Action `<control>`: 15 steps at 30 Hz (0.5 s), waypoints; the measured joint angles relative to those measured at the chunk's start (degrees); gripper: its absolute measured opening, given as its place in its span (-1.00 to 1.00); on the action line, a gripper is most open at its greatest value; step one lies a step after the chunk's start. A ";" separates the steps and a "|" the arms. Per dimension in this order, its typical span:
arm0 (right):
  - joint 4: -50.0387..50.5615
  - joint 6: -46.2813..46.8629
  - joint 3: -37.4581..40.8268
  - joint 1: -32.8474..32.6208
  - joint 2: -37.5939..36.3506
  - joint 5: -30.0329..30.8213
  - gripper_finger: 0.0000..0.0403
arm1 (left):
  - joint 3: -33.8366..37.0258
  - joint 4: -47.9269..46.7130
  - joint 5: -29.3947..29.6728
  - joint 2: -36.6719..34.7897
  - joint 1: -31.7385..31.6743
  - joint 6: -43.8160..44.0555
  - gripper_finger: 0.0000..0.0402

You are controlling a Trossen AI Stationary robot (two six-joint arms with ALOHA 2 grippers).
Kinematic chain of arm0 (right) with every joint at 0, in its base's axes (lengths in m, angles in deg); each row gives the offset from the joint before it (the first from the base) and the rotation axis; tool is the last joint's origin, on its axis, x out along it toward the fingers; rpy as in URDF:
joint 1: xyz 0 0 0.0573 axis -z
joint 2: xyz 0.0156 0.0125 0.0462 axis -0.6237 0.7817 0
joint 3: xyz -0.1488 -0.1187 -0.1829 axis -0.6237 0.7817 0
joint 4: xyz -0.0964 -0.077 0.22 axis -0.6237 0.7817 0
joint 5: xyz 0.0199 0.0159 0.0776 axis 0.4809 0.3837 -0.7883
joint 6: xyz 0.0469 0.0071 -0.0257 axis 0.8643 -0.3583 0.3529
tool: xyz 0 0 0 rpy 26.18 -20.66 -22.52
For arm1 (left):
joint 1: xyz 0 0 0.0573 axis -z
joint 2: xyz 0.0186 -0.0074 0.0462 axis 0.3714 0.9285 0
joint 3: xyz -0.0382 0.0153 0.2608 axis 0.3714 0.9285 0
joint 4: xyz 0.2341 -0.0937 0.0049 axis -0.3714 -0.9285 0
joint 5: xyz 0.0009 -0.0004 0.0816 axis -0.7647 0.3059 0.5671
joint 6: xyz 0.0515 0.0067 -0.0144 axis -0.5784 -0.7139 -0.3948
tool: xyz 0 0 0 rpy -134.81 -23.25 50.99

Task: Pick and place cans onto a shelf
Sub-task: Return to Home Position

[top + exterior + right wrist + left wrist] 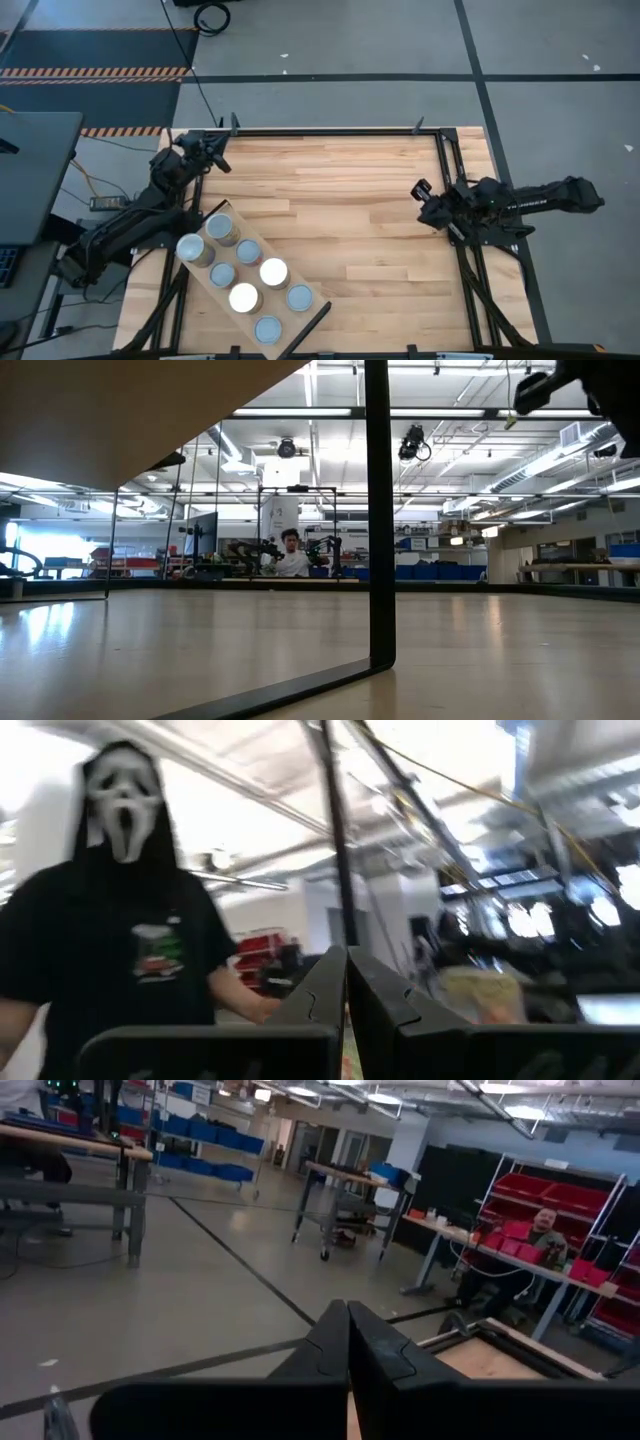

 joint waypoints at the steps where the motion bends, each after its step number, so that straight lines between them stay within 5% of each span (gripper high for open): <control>1: -0.75 -1.38 -0.02 -1.08 -0.05 -0.46 -0.90 | 0.00 -0.33 0.00 -0.75 0.00 0.16 -0.98; 10: 4.24 -0.67 0.09 -0.86 -7.35 -10.18 -0.90 | 0.00 -4.67 0.00 -3.00 0.00 -0.45 -0.98; 15: 12.31 -1.01 0.11 2.87 -14.55 -8.61 -0.90 | 0.00 -3.98 0.00 -4.09 0.00 -0.55 -0.98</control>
